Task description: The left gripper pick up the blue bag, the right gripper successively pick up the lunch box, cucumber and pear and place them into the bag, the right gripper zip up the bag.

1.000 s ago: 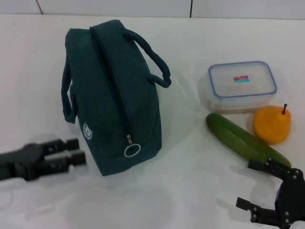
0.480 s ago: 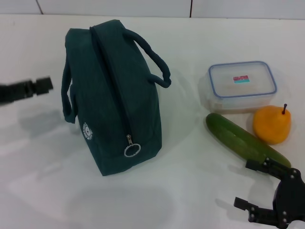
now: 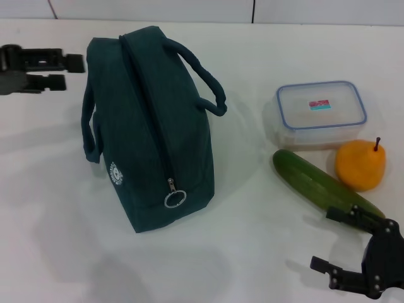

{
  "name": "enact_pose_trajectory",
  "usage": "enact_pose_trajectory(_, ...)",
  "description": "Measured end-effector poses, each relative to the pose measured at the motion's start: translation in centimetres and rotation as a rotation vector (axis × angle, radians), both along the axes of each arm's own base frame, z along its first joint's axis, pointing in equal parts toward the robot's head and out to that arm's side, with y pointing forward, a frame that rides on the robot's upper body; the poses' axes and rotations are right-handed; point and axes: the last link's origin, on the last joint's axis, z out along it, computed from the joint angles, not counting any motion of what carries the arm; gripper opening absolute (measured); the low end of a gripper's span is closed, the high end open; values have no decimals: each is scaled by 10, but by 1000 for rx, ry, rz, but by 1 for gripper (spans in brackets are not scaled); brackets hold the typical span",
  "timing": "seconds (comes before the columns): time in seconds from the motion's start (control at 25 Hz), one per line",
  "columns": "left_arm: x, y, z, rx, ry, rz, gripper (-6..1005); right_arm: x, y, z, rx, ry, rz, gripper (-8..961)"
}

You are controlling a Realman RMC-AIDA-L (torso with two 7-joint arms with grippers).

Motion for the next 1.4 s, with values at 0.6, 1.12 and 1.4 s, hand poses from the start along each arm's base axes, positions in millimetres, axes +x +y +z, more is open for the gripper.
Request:
enact_pose_trajectory(0.6, 29, 19, -21, -141, 121, 13, 764, 0, 3, 0, 10, -3, -8, 846)
enact_pose_trajectory(1.12, 32, 26, -36, -174, 209, 27, 746, 1, 4, -1, 12, -13, -15, 841)
enact_pose_trajectory(1.4, 30, 25, -36, -174, 199, 25, 736, 2, 3, -2, 11, -10, -23, 839)
